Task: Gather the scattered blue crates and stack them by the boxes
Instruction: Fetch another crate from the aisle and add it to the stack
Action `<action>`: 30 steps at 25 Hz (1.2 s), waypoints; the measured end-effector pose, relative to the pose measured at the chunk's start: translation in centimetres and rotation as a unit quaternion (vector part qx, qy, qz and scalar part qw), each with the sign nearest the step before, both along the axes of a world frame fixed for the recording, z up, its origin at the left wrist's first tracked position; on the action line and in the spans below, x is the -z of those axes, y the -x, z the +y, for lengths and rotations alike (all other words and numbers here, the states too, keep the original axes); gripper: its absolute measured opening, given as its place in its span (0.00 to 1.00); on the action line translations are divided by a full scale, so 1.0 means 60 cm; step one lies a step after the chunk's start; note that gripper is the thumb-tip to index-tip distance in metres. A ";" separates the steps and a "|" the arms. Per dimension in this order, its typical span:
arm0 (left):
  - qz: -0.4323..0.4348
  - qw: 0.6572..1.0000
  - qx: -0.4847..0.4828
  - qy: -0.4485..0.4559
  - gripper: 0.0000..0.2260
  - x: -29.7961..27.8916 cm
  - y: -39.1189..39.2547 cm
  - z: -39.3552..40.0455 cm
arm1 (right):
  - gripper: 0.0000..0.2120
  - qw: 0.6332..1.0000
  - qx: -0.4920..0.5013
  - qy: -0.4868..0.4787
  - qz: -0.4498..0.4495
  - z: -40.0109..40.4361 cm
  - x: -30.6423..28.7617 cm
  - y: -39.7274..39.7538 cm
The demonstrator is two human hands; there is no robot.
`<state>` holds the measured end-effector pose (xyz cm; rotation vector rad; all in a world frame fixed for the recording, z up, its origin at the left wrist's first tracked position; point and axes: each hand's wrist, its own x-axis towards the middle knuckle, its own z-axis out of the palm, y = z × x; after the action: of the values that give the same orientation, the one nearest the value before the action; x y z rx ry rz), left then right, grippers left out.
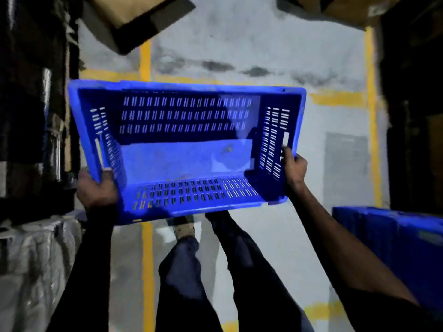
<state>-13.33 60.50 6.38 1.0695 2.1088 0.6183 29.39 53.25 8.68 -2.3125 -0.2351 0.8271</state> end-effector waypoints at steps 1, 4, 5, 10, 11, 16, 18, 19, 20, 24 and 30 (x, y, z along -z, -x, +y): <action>-0.008 1.000 0.011 -0.007 0.19 -0.045 -0.001 -0.011 | 0.23 0.999 0.016 -0.011 -0.026 -0.036 -0.058 0.005; -0.086 0.994 0.044 -0.059 0.17 -0.189 -0.020 -0.038 | 0.26 0.992 0.090 -0.051 -0.071 -0.150 -0.218 0.011; -0.073 0.992 0.076 -0.068 0.15 -0.230 -0.027 -0.054 | 0.27 0.989 0.107 -0.060 -0.084 -0.194 -0.263 0.015; -0.066 0.977 0.181 -0.094 0.17 -0.366 -0.071 -0.145 | 0.23 0.966 0.174 -0.105 -0.159 -0.390 -0.430 0.061; -0.063 0.975 0.195 -0.091 0.16 -0.376 -0.083 -0.156 | 0.20 0.961 0.193 -0.109 -0.164 -0.422 -0.447 0.069; -0.044 0.962 0.252 -0.096 0.11 -0.416 -0.160 -0.213 | 0.22 0.924 0.300 -0.125 -0.200 -0.561 -0.478 0.073; -0.045 0.956 0.270 -0.110 0.12 -0.448 -0.194 -0.246 | 0.22 0.910 0.329 -0.134 -0.213 -0.622 -0.500 0.070; -0.050 0.952 0.279 -0.120 0.13 -0.469 -0.214 -0.268 | 0.21 0.901 0.344 -0.142 -0.223 -0.655 -0.512 0.067; -0.063 0.947 0.285 -0.137 0.13 -0.490 -0.236 -0.288 | 0.21 0.890 0.362 -0.147 -0.235 -0.687 -0.526 0.062; -0.081 0.927 0.304 -0.204 0.14 -0.567 -0.329 -0.363 | 0.20 0.852 0.415 -0.145 -0.285 -0.791 -0.589 0.027; -0.167 0.890 0.331 -0.266 0.13 -0.647 -0.470 -0.473 | 0.21 0.773 0.483 -0.172 -0.375 -0.951 -0.670 -0.050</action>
<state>14.88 32.15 45.17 1.7265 1.1711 0.9650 32.40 -3.83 48.87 -1.8851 0.4290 -0.6273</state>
